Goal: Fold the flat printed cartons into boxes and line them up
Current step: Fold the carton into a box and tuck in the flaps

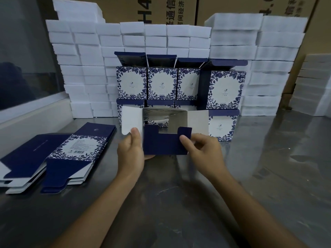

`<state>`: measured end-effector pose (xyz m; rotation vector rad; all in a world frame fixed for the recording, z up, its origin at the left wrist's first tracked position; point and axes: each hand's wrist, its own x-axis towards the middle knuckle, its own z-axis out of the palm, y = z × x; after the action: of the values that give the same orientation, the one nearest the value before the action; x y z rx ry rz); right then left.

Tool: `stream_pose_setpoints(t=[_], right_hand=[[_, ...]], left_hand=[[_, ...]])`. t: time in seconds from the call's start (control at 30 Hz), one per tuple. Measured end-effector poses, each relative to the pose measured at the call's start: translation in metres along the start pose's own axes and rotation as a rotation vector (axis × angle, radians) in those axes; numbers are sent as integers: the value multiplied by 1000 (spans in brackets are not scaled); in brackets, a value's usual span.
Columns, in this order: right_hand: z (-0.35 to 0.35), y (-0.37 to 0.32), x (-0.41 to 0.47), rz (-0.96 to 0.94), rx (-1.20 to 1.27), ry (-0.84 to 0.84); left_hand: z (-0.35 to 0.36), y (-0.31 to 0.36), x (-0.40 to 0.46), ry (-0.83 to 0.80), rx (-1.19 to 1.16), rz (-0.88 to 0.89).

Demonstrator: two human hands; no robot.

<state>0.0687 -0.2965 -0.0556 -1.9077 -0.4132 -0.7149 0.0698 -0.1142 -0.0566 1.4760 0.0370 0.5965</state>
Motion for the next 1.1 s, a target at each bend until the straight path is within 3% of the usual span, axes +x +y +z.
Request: stream_pose_setpoints(t=[0.2,0.4,0.57,0.8,0.97,1.1], right_hand=[[-1,2,0,77,-56,251],[3,5,1,153,148,332],[14,11,-3,353,117,365],[20,14,-6,398,191,192],[41,1,-22,307,227,-159],[44,-1,-26,297,222,-195]], left_hand=[[-1,0,-8,-104,504,416],[0,4,-11,-101,578,419],[5,6,-16,-90,504,399],[5,5,-15,-27,384,220],[11,2,-22,-96,332,110],[10,4,-22,-118,313,62]])
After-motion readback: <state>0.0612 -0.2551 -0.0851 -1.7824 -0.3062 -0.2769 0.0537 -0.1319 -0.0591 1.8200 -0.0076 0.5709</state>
